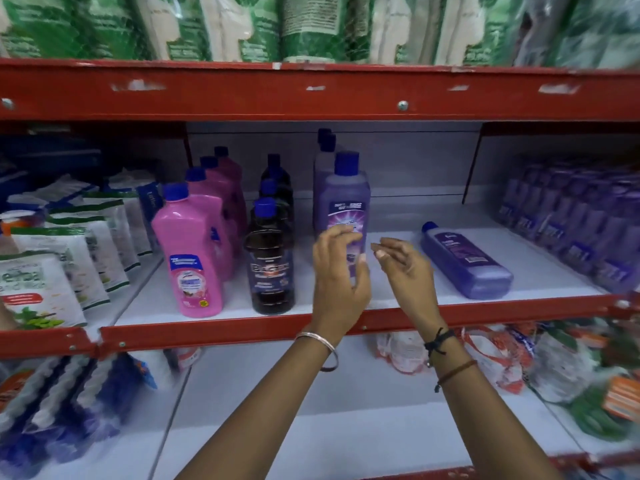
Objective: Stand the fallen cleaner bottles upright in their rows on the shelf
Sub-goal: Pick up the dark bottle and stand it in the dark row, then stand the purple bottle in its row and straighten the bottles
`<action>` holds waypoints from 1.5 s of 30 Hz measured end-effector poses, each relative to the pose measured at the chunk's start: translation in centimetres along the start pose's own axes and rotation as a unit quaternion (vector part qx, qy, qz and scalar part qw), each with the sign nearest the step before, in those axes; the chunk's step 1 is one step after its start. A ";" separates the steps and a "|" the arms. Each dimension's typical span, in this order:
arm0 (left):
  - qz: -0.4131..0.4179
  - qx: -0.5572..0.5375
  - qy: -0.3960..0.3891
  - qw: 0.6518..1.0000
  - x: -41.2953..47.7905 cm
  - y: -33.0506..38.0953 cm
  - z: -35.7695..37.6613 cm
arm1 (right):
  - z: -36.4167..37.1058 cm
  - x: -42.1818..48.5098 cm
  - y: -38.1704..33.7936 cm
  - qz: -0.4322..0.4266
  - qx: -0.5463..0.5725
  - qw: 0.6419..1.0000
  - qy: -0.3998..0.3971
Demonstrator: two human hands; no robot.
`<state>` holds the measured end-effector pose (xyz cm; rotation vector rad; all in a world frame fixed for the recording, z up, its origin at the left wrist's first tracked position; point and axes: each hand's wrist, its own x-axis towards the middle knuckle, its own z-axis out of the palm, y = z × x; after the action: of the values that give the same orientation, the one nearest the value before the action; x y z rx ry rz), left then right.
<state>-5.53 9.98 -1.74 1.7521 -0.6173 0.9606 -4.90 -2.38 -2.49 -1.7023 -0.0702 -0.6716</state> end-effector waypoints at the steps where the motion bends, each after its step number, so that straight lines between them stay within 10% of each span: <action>1: -0.010 0.001 -0.052 0.999 0.2 0.1 1.2 | -0.9 0.4 0.1 -0.002 -0.014 1.000 0.009; 8: -0.201 -0.023 -0.302 0.932 2.1 0.5 13.3 | -11.4 5.2 3.3 0.003 -0.203 0.971 0.126; 16: -0.325 0.034 -0.391 0.860 2.2 0.2 20.5 | -16.7 9.1 7.5 0.243 -0.319 0.915 0.031; 26: -0.458 -0.125 -0.280 0.835 2.5 0.8 22.5 | -17.8 9.5 9.0 0.237 -0.066 0.967 0.059; 45: -0.282 -0.178 -0.100 0.937 0.9 0.2 6.9 | -7.8 2.8 2.3 0.072 0.113 0.986 -0.096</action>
<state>-2.99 3.50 -2.09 1.5735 -0.3491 0.2534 -4.74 -10.96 -2.55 -1.5328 -0.1517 -0.3749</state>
